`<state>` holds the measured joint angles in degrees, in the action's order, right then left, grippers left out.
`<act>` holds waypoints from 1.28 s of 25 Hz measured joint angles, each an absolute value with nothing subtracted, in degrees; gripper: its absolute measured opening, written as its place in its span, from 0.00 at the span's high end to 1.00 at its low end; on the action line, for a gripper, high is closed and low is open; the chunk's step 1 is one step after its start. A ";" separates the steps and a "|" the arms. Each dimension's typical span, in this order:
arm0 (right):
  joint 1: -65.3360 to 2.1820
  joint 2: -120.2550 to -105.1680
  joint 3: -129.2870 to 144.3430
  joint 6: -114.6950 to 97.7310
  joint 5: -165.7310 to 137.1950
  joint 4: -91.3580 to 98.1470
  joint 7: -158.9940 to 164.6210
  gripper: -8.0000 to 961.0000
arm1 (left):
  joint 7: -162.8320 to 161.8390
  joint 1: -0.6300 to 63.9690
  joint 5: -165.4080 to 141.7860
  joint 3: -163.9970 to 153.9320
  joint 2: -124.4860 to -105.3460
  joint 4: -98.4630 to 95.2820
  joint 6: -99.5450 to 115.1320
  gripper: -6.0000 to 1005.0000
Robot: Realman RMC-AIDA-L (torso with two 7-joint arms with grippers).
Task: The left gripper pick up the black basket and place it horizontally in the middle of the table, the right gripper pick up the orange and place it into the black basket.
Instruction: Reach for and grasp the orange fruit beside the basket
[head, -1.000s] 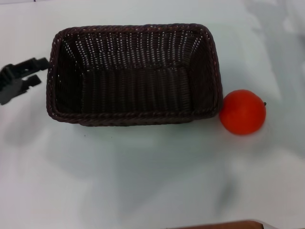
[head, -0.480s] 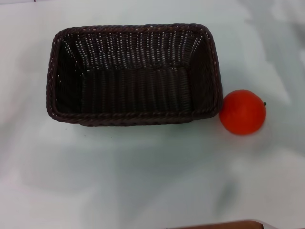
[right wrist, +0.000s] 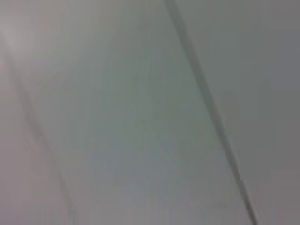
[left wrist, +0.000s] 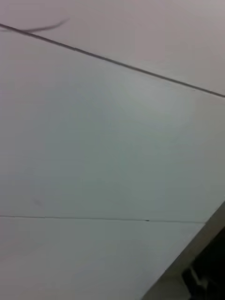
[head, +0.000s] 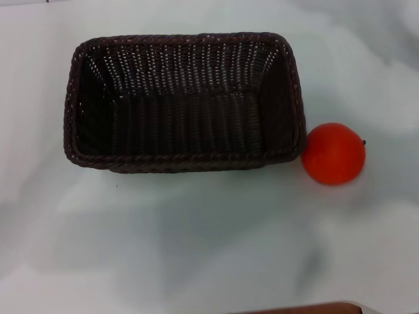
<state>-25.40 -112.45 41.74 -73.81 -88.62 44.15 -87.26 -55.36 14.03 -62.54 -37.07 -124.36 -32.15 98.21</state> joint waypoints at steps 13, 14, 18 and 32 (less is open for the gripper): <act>-30.75 -110.67 35.08 -104.32 -130.38 69.90 -66.31 0.12 | -54.43 17.06 -62.18 -36.83 -124.19 -29.15 97.04 0.34; -31.08 -110.60 35.25 -105.06 -131.97 69.92 -66.38 0.12 | -54.43 17.24 -62.15 -36.82 -124.19 -29.00 96.98 0.34; -32.35 -110.65 36.51 -108.47 -137.02 69.86 -67.03 0.12 | -54.50 18.04 -62.08 -36.82 -124.19 -28.08 95.95 0.34; -34.10 -113.86 45.80 -106.28 -143.53 65.38 -67.10 0.12 | -54.55 19.63 -62.05 -36.83 -124.13 -26.64 94.30 0.34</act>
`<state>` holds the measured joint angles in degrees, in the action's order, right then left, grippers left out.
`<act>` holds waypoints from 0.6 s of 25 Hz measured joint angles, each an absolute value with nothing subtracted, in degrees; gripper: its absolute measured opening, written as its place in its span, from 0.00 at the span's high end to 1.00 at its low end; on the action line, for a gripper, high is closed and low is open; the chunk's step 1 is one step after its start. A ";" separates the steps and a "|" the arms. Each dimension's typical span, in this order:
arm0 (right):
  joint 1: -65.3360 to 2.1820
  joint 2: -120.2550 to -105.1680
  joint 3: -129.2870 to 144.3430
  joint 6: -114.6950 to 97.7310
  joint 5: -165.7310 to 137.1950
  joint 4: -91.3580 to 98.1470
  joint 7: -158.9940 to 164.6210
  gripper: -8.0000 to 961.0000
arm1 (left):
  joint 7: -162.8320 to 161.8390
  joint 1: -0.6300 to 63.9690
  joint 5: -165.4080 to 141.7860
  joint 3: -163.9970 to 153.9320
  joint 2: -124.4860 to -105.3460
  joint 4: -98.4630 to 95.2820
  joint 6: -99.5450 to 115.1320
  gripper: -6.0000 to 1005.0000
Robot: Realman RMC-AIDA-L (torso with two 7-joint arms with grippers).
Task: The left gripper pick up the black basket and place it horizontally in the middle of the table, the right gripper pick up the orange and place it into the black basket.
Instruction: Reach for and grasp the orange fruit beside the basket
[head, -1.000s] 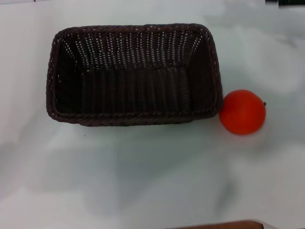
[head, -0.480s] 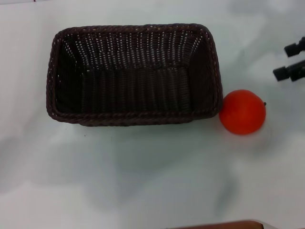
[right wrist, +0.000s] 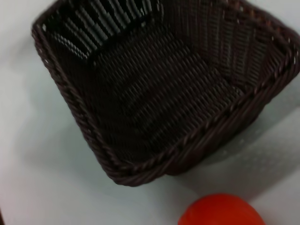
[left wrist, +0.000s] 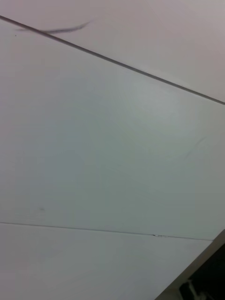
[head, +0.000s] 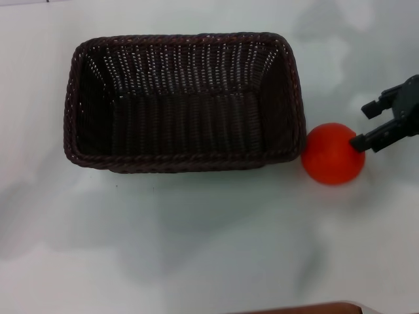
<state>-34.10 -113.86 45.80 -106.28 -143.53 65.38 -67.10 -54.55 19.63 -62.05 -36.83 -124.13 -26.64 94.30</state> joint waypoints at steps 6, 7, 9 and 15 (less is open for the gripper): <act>-35.91 -115.27 48.53 -102.69 -147.39 61.55 -67.10 0.13 | -54.64 19.76 -62.05 -36.62 -124.06 -26.62 94.14 0.34; -36.19 -115.43 49.03 -102.17 -147.70 60.94 -67.10 0.13 | -54.64 19.77 -62.05 -36.50 -124.04 -26.63 94.06 0.34; -36.62 -115.69 50.18 -101.60 -148.01 59.97 -67.11 0.13 | -54.65 19.77 -62.05 -36.39 -124.02 -26.62 93.94 0.34; -37.00 -115.75 52.50 -100.89 -148.12 59.46 -67.13 0.13 | -54.67 19.62 -62.05 -36.37 -124.01 -26.54 93.84 0.34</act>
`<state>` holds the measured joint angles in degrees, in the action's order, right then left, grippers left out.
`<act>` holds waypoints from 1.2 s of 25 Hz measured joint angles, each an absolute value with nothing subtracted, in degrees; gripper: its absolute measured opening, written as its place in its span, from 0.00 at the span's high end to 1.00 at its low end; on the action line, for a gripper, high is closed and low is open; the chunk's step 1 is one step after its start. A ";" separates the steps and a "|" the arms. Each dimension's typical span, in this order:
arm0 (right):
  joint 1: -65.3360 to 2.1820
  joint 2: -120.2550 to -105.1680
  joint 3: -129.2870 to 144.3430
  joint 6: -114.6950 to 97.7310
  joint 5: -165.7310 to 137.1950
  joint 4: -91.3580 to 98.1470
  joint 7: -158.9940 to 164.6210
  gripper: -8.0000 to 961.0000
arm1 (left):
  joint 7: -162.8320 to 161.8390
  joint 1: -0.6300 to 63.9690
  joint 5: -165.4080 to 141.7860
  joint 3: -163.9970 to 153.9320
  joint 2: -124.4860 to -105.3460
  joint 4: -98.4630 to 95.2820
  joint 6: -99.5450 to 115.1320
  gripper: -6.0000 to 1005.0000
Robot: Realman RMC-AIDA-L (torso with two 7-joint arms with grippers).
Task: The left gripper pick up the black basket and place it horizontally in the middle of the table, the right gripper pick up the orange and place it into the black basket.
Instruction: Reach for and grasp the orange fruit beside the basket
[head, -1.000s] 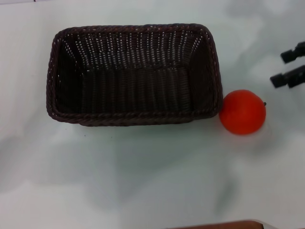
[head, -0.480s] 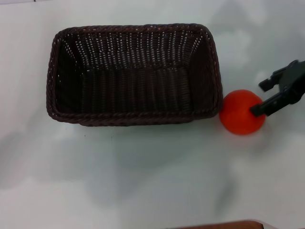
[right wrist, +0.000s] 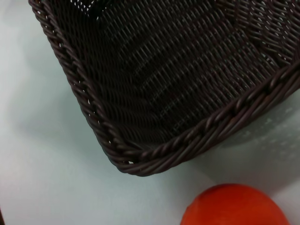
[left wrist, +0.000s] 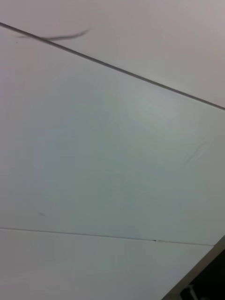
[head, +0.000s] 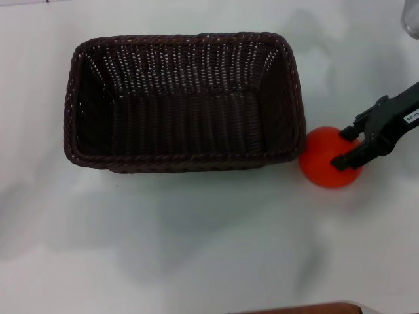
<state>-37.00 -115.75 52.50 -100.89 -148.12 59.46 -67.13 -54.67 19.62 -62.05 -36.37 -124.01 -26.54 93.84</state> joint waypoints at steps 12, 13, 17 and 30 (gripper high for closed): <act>-37.27 -115.75 52.45 -100.87 -148.18 59.41 -67.00 0.49 | -56.68 19.33 -62.05 -36.33 -124.01 -26.44 94.34 0.34; -37.26 -115.75 52.50 -100.86 -148.19 59.41 -67.00 0.51 | -56.73 19.33 -62.05 -36.33 -124.01 -26.44 94.42 0.34; -37.05 -115.73 52.13 -100.83 -148.18 59.41 -67.09 0.60 | -56.80 19.26 -62.05 -36.30 -124.01 -26.44 94.60 0.34; -36.37 -114.22 41.37 -101.27 -147.10 62.77 -67.61 0.88 | -56.87 19.05 -61.67 -36.30 -124.01 -26.62 94.84 0.34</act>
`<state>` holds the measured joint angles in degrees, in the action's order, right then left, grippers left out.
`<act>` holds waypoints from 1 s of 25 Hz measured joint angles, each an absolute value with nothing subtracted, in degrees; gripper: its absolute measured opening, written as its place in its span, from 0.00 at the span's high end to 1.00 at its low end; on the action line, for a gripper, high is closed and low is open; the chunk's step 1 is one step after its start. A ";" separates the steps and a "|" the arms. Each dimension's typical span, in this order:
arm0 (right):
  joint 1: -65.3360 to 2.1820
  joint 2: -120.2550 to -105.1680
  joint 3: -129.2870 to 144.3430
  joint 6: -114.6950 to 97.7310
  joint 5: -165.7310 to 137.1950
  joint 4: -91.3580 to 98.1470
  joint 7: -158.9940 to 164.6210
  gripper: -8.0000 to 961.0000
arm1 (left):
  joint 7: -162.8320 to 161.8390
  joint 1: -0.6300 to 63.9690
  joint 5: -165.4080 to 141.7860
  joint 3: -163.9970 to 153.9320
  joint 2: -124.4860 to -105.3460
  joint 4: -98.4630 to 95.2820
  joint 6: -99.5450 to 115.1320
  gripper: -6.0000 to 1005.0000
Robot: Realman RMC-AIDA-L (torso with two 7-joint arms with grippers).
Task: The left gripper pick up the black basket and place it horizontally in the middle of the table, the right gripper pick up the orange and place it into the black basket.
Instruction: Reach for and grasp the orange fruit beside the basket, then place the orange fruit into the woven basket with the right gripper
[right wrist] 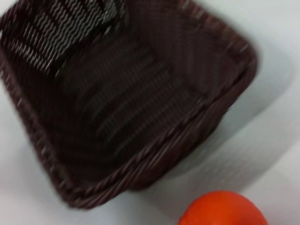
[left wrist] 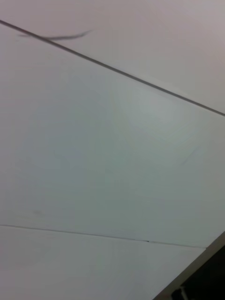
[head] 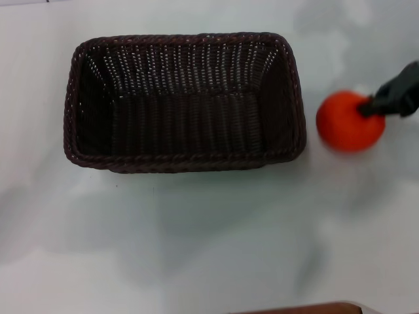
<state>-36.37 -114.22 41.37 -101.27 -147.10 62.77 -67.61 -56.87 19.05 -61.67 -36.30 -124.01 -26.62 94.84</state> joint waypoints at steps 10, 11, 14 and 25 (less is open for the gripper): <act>-34.21 -113.17 25.81 -100.83 -122.85 64.08 -68.50 0.91 | -56.87 18.77 -61.52 -36.30 -124.02 -26.55 95.38 0.34; -33.95 -113.42 26.27 -100.86 -118.65 63.04 -68.50 0.90 | -56.87 18.74 -61.52 -36.30 -124.06 -26.54 95.38 0.34; -33.71 -115.01 29.21 -100.99 -108.03 60.35 -69.37 0.88 | -56.88 18.73 -61.51 -36.31 -124.10 -26.50 95.40 0.34; -39.52 -119.52 43.44 -95.43 -99.56 46.87 -78.05 0.81 | -57.65 17.66 -61.52 -36.30 -124.30 -26.45 95.60 0.34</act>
<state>-39.52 -119.52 43.44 -95.43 -99.56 46.87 -78.05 -57.65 17.66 -61.52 -36.30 -124.30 -26.45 95.60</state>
